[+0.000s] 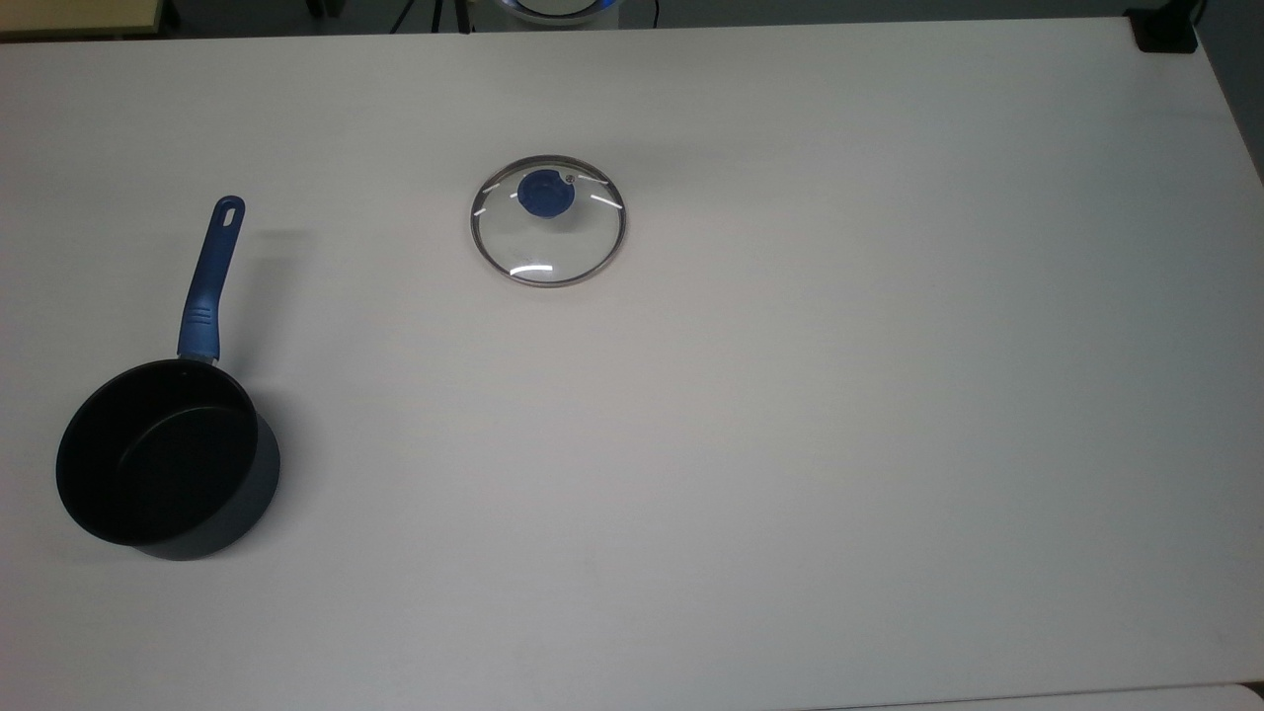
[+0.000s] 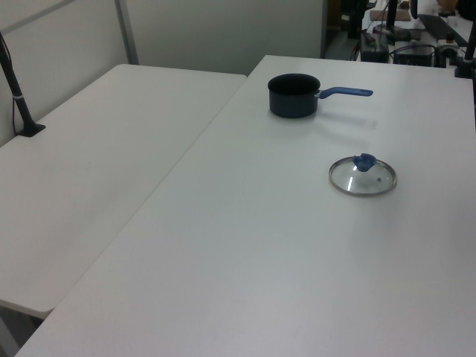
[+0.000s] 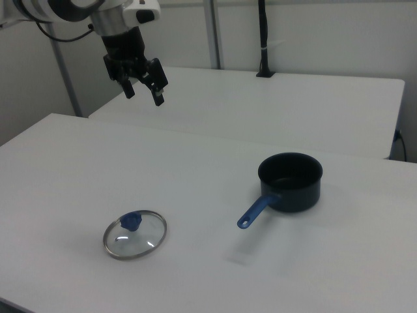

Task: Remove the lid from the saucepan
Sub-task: 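Open the gripper, release the knob and raise the arm away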

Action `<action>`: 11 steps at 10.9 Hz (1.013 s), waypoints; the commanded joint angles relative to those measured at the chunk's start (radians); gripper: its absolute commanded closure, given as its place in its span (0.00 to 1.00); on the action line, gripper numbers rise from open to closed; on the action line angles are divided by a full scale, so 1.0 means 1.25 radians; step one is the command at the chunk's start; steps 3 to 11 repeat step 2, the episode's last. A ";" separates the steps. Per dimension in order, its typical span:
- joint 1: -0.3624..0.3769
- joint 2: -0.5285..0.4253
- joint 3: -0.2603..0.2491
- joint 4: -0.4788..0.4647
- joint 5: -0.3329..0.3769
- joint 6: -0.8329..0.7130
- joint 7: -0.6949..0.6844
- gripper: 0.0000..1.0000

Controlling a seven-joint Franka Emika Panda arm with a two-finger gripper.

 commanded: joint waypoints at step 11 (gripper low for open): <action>0.017 -0.016 -0.018 -0.021 0.021 -0.006 -0.027 0.00</action>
